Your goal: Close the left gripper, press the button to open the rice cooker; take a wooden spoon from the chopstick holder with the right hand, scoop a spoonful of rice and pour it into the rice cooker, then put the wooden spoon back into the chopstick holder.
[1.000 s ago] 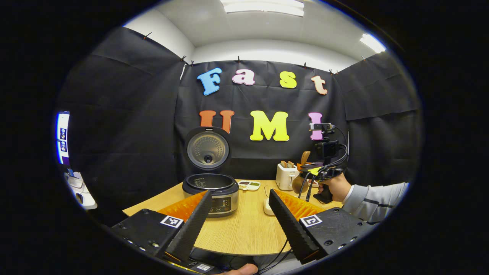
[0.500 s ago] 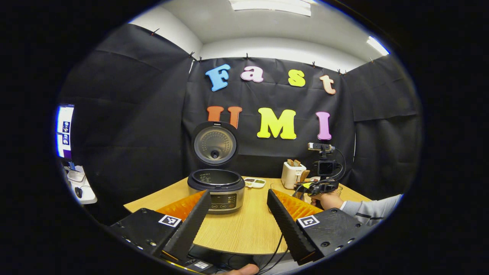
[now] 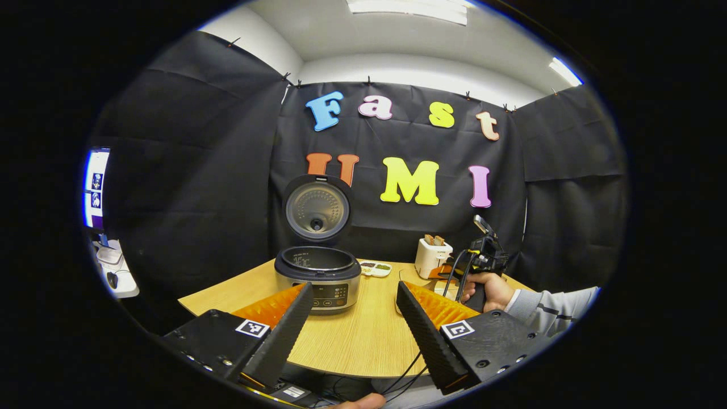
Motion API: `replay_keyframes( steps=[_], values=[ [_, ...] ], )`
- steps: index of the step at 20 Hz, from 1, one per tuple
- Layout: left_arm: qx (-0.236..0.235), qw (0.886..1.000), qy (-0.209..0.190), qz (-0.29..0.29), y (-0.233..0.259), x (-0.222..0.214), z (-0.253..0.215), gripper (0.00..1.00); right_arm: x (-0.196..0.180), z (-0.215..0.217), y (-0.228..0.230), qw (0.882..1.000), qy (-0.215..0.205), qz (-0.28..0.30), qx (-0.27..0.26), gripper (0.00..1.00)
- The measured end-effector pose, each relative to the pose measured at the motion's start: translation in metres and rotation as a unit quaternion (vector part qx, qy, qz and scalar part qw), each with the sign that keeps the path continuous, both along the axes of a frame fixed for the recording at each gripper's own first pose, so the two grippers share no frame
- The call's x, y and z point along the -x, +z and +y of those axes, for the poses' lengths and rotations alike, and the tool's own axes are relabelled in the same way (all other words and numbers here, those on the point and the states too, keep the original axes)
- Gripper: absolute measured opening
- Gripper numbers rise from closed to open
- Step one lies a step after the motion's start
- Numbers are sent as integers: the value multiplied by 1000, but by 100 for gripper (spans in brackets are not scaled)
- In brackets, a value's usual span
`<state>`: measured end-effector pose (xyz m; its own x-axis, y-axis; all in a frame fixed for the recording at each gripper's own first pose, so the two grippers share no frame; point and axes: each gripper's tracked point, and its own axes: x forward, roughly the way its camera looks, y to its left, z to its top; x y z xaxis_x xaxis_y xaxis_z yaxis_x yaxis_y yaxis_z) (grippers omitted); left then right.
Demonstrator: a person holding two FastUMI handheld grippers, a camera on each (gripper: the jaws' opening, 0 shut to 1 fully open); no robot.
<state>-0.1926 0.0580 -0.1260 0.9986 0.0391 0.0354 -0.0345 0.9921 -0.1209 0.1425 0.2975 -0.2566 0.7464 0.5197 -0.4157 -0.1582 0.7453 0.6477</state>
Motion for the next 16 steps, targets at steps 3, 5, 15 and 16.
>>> replay_keyframes(
  steps=[3,5,15,16],
  values=[
    [-7,1000,-1,1,1,-1,-5,95,-9,-9,-5,1000,5,25,-4,10],
    [-17,1000,-5,2,-1,0,-8,95,-12,-23,1,1000,-4,19,8,10],
    [-3,1000,-30,3,-5,3,-9,95,-24,-83,46,994,-77,-18,-77,10],
    [1,999,-33,5,-7,2,-8,95,-24,-86,49,993,-81,-24,-85,10]
  ],
)
